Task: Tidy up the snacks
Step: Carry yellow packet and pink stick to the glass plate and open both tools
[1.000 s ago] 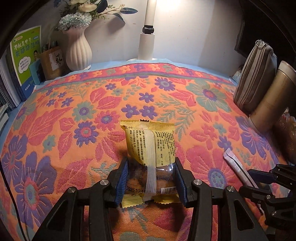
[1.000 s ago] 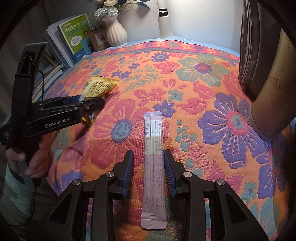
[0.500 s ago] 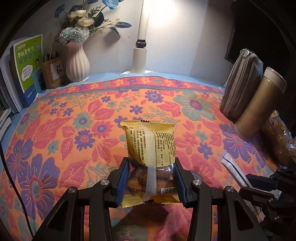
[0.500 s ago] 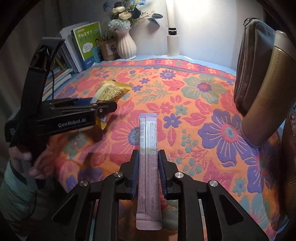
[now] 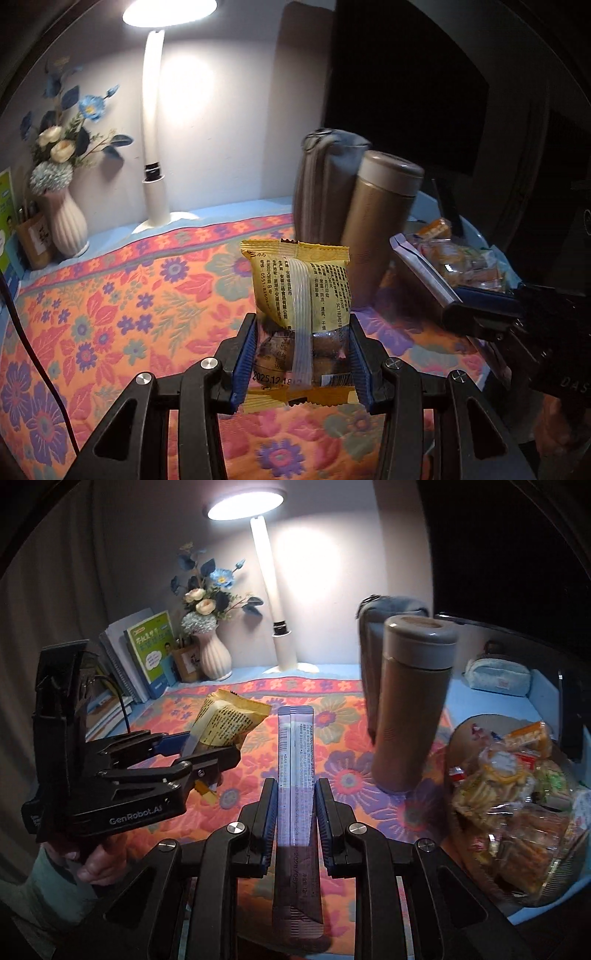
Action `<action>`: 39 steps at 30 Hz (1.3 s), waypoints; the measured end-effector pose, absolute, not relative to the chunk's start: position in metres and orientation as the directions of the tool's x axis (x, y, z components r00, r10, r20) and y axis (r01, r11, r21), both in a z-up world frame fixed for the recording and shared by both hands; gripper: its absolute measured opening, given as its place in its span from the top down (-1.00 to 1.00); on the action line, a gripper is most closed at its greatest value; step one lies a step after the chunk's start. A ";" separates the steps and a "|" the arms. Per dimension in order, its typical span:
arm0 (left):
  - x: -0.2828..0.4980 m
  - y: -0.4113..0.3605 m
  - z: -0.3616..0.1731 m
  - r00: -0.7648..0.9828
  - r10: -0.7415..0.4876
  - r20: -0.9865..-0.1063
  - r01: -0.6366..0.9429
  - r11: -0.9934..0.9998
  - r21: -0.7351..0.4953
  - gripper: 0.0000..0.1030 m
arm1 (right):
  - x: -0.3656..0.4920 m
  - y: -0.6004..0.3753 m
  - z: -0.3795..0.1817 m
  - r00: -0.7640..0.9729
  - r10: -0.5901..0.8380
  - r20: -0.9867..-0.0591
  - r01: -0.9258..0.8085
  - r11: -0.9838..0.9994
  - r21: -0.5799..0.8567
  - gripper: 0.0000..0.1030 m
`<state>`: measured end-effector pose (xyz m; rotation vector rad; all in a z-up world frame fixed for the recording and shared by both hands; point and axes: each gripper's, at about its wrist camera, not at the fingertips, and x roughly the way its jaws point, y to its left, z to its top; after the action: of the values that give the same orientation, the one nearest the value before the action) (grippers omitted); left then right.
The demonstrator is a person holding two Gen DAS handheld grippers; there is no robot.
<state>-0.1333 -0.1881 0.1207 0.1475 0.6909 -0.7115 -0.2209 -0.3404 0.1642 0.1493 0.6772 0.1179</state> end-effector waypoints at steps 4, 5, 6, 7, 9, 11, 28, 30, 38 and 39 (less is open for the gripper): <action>-0.153 -0.227 0.136 0.497 -0.618 -0.609 0.726 0.681 -0.097 0.15 | -0.241 -0.385 0.178 0.817 0.076 -0.572 0.039 0.982 0.186 0.62; -0.158 -0.239 0.140 0.484 -0.632 -0.605 0.745 0.660 -0.094 0.15 | -0.245 -0.399 0.181 0.821 0.043 -0.570 0.073 0.981 0.181 0.62; -0.163 -0.250 0.143 0.471 -0.646 -0.601 0.762 0.641 -0.091 0.15 | -0.248 -0.410 0.183 0.823 0.014 -0.567 0.103 0.979 0.173 0.62; -0.166 -0.260 0.145 0.460 -0.657 -0.598 0.776 0.624 -0.088 0.15 | -0.253 -0.424 0.186 0.828 -0.023 -0.561 0.140 0.976 0.167 0.62; -0.172 -0.283 0.149 0.433 -0.675 -0.597 0.802 0.591 -0.086 0.15 | -0.263 -0.450 0.190 0.833 -0.071 -0.549 0.194 0.966 0.170 0.62; -0.175 -0.305 0.151 0.408 -0.687 -0.601 0.819 0.566 -0.091 0.15 | -0.270 -0.479 0.193 0.833 -0.118 -0.540 0.255 0.949 0.187 0.62; -0.173 -0.431 0.132 0.347 -0.680 -0.646 0.845 0.526 -0.099 0.15 | -0.254 -0.602 0.160 0.772 -0.144 -0.619 0.419 0.847 0.326 0.60; -0.168 -0.439 0.131 0.352 -0.675 -0.648 0.840 0.533 -0.098 0.15 | -0.249 -0.605 0.159 0.770 -0.142 -0.622 0.420 0.846 0.327 0.60; -0.158 -0.440 0.127 0.360 -0.681 -0.637 0.834 0.541 -0.108 -0.29 | -0.244 -0.608 0.150 0.748 -0.129 -0.651 0.430 0.841 0.327 0.52; -0.159 -0.437 0.128 0.367 -0.682 -0.633 0.834 0.542 -0.101 -0.29 | -0.244 -0.609 0.150 0.746 -0.130 -0.653 0.432 0.840 0.327 0.52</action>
<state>-0.1587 -0.4367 0.1281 0.2539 0.6807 -0.9872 -0.2438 -0.6089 0.1495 0.4877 0.6627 -0.3211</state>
